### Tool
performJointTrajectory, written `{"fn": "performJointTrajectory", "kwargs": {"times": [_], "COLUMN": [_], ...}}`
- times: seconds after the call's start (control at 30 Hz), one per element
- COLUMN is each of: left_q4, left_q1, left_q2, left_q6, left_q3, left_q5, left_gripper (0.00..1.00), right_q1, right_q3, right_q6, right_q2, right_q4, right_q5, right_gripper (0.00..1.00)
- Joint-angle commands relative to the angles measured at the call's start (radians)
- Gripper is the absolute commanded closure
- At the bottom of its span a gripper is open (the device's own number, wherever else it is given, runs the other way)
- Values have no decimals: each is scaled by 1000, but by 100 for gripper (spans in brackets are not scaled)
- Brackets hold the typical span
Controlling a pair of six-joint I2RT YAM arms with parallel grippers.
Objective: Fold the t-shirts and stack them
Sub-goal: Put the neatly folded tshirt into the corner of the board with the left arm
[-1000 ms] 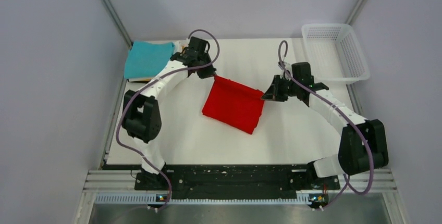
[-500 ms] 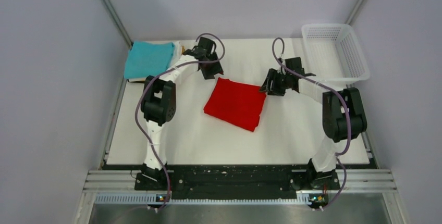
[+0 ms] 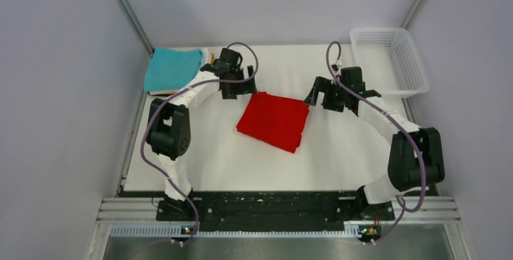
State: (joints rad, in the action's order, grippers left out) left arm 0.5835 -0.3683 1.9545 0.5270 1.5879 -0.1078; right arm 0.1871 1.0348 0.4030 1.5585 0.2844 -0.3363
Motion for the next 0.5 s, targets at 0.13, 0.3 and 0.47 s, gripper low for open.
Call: {"fn": "performJointTrajectory", "kwargs": {"times": [0.13,0.3,0.47], "left_q4": [6,22,26], "left_q1": [-5,-12,-31], "left_q2": [2,67,142], "left_q6": [-223,-212,-189], "left_q3": [-78,-71,-55], "left_q5": [-199,-173,-170], "left_gripper": [1,1,6], "right_q1": [-4,-4,-4], "right_q3": [-185,-222,-251], "right_q6": [-26,-36,-48], "right_q2": [-318,-417,-481], "right_q4": [30,76,123], "right_q5": [4,8,53], "right_gripper": [1,1,1]}}
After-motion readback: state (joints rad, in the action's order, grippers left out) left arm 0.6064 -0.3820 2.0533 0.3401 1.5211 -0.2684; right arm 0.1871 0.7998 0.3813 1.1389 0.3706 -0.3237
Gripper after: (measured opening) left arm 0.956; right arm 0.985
